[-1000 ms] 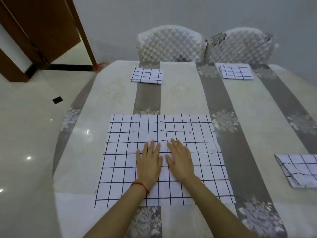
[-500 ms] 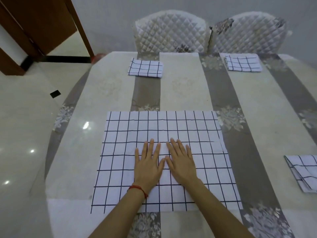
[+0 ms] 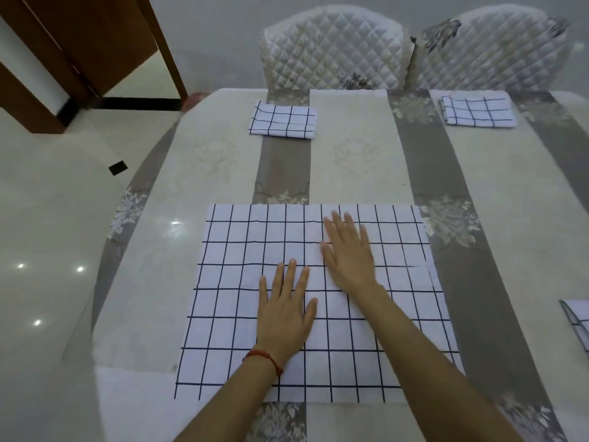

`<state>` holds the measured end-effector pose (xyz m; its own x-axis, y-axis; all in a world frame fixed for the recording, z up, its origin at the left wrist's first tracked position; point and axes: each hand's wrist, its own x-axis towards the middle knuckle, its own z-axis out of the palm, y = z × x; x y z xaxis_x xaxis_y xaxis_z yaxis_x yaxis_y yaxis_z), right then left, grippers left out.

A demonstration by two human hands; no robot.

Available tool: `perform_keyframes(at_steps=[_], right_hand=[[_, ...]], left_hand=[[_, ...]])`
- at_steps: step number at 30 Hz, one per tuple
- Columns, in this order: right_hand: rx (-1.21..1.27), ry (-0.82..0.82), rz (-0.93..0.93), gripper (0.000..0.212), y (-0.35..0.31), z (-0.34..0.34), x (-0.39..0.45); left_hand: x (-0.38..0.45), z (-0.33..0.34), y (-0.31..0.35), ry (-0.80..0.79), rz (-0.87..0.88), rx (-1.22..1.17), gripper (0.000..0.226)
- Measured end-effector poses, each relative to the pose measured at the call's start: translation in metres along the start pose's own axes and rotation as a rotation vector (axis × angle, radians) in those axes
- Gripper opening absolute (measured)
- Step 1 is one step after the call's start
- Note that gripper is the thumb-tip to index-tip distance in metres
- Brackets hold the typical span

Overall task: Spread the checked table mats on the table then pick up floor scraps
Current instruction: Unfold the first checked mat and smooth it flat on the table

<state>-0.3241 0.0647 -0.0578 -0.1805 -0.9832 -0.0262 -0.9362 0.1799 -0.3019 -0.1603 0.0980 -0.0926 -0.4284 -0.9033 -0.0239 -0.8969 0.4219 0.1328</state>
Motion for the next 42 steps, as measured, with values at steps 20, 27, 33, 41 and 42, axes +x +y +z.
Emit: perform_keyframes(at_steps=[20, 27, 33, 41, 42], right_hand=[[0.051, -0.019, 0.124, 0.076, 0.000, 0.014, -0.041], [-0.006, 0.022, 0.111, 0.069, 0.000, 0.033, -0.049], [-0.022, 0.024, 0.122, 0.061, -0.003, 0.030, -0.048], [-0.004, 0.004, 0.111, 0.065, 0.000, 0.033, -0.050], [-0.009, 0.001, 0.112, 0.066, 0.000, 0.033, -0.049]], left_hand=[[-0.001, 0.003, -0.003, -0.004, 0.001, 0.013, 0.062], [0.008, 0.004, 0.001, -0.031, -0.020, 0.010, 0.061], [0.066, -0.016, 0.014, -0.120, 0.271, -0.003, 0.062], [0.111, -0.025, -0.086, -0.106, -0.057, -0.034, 0.059], [0.109, -0.028, -0.096, -0.101, -0.135, -0.050, 0.059]])
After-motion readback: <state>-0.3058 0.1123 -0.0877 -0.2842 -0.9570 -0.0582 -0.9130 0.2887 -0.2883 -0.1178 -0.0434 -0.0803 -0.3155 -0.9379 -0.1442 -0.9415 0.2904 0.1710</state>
